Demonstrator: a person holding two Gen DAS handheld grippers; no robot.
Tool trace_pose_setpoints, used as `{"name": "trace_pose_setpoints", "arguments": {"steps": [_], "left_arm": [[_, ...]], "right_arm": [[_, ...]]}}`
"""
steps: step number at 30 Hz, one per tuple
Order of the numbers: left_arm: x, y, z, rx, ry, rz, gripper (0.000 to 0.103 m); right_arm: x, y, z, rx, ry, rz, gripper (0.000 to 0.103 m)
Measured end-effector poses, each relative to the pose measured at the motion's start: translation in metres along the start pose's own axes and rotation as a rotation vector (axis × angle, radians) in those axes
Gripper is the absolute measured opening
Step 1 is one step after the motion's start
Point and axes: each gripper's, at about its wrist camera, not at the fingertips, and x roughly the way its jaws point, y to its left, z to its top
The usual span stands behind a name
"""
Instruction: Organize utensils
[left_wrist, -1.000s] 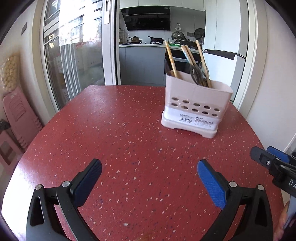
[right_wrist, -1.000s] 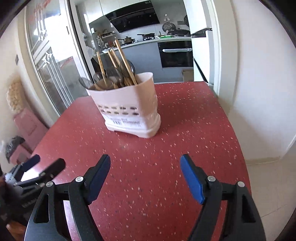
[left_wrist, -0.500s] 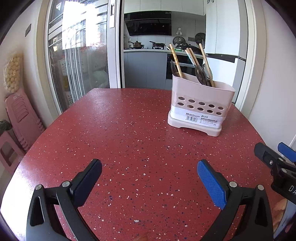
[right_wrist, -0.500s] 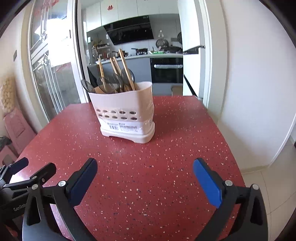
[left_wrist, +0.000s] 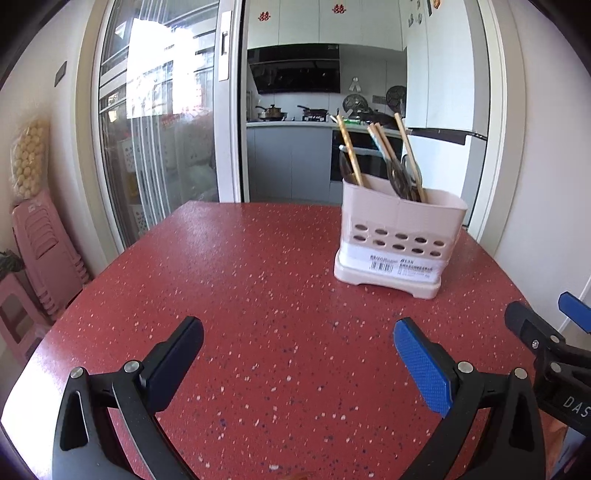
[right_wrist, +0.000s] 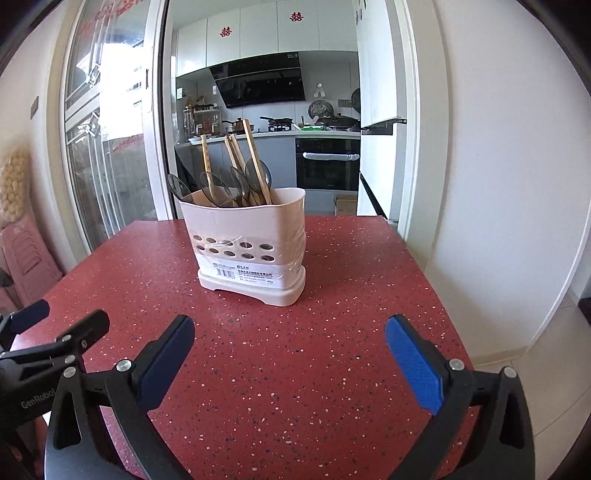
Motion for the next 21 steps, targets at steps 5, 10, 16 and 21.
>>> {"name": "trace_pose_setpoints", "arguments": {"steps": [5, 10, 16, 21], "left_arm": [[0.004, -0.004, 0.004, 0.030, -0.005, 0.004, 0.103], [0.004, -0.007, 0.006, 0.042, -0.008, -0.003, 0.103], [0.003, -0.006, 0.006, 0.044, -0.013, 0.009, 0.103], [0.009, -0.001, 0.006, 0.038, -0.003, 0.014, 0.103]], "right_arm": [[0.003, -0.004, 0.007, 0.032, 0.006, -0.002, 0.103], [-0.004, 0.001, 0.013, 0.019, -0.019, -0.007, 0.103], [-0.005, 0.005, 0.011, 0.024, -0.027, -0.030, 0.103], [-0.004, 0.008, 0.007, 0.023, -0.026, -0.054, 0.103]]}}
